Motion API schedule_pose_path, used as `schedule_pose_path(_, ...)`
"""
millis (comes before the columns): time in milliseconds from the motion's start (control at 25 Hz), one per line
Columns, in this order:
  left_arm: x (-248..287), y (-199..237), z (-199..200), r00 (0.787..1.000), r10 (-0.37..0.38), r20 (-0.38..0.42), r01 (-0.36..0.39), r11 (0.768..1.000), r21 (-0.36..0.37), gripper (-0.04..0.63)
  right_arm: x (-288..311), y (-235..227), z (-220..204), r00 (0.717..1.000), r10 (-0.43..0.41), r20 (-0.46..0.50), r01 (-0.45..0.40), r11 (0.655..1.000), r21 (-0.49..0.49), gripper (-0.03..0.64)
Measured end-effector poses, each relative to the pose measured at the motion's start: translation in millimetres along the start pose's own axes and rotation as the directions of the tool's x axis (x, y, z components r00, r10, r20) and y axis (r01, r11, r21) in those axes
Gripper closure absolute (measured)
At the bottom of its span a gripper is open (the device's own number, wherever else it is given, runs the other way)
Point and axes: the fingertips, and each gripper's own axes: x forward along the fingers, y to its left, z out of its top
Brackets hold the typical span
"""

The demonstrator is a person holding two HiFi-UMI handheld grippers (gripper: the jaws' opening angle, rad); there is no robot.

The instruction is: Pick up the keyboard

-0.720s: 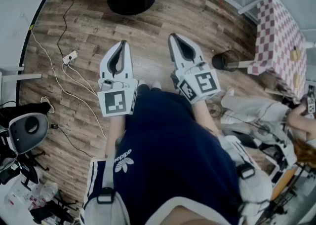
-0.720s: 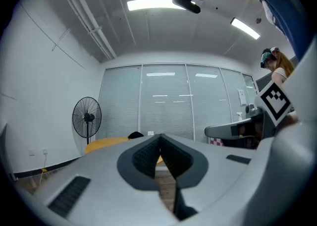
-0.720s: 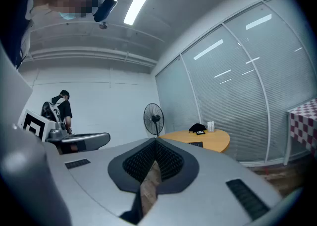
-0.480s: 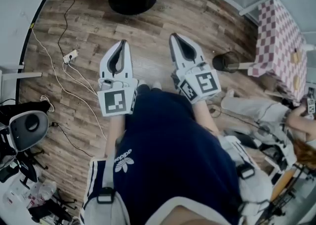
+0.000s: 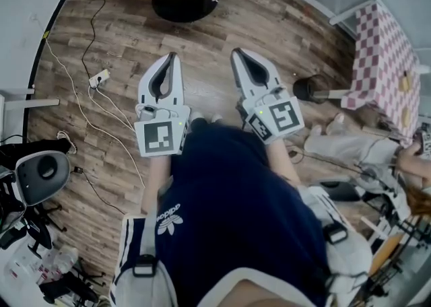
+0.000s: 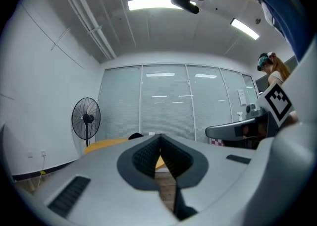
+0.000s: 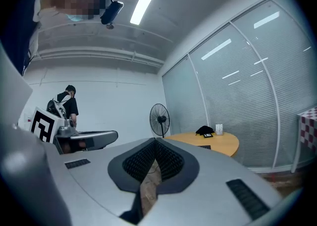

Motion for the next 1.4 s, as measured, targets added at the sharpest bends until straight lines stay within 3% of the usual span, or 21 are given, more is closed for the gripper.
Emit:
schedule_pose_path(240,5.6,14.7,-1.4,1.0,-0.007,-0.003,0.007,1.0,0.003,0.592,12.3,0.2,-3.1,0.999,-0.037,-0.014,0.037,0.999,-0.028,0.614)
schedule_pose_path(640,45.1,59.3,-14.0,0.998,0.048,-0.026,-0.049,0.998,-0.04,0.592,66.4,-15.3,-10.0,0.999,-0.006,-0.051,0.005,1.0,-0.018,0.614)
schedule_pose_path(920,114.9,83.4,-16.4,0.996,0.077,-0.045,-0.077,0.997,0.001,0.592,128.2,-72.2,4.6,0.999,0.016,-0.044,-0.017,0.999,-0.029,0.614)
schedule_pose_path(1120,166.9,98.7,-6.9,0.993,0.114,-0.015,-0.114,0.993,-0.003,0.592,169.7,-112.8,13.7,0.998,0.037,-0.046,-0.038,0.999,-0.032,0.614)
schedule_pose_path(1400,197.3,101.8,-16.1,0.991,0.124,-0.042,-0.123,0.992,0.01,0.592,187.0,-147.0,6.7,0.997,0.019,-0.07,-0.02,1.0,-0.017,0.614)
